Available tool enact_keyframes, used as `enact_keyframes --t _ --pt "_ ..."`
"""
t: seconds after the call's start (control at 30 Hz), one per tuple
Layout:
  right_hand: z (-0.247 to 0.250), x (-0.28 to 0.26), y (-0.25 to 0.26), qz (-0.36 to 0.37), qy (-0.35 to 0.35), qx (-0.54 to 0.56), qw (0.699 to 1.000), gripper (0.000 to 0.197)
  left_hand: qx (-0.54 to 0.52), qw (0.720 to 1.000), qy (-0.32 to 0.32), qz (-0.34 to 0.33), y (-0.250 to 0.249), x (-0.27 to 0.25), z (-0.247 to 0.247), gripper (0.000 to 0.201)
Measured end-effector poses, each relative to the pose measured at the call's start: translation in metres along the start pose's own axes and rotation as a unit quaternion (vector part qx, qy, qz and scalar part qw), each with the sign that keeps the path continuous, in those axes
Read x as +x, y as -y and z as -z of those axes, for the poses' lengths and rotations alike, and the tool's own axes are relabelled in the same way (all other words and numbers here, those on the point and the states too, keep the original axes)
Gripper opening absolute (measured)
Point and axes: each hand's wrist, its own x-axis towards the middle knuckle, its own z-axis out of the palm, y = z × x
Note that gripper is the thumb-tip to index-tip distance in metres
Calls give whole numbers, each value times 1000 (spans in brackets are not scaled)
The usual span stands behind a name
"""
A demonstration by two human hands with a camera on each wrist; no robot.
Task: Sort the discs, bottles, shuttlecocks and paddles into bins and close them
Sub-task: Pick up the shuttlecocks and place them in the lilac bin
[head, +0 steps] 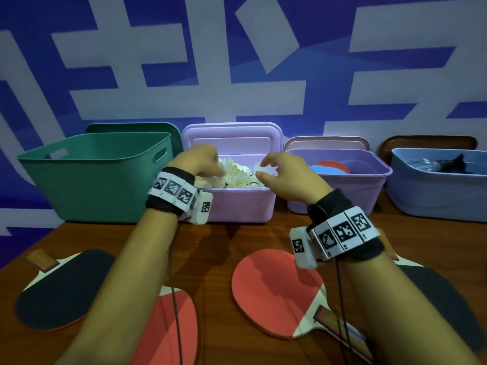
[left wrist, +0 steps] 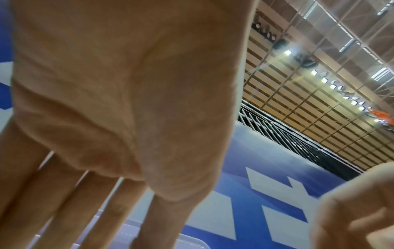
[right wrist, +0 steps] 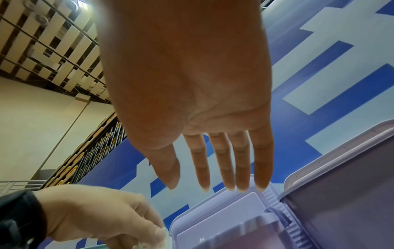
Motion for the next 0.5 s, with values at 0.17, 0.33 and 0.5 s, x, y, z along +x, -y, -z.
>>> enact_keyframes --t 0.17,0.33,0.5 --pt "2 -3 -2 -9 10 -14 1000 37 20 995 74 59 22 1 -4 33" --pt "4 -4 -3 -18 21 -19 999 37 -23 995 93 25 14 0 -1 27" --pt "10 -6 -3 -19 38 -44 998 38 38 990 129 -34 -7 1 -10 12"
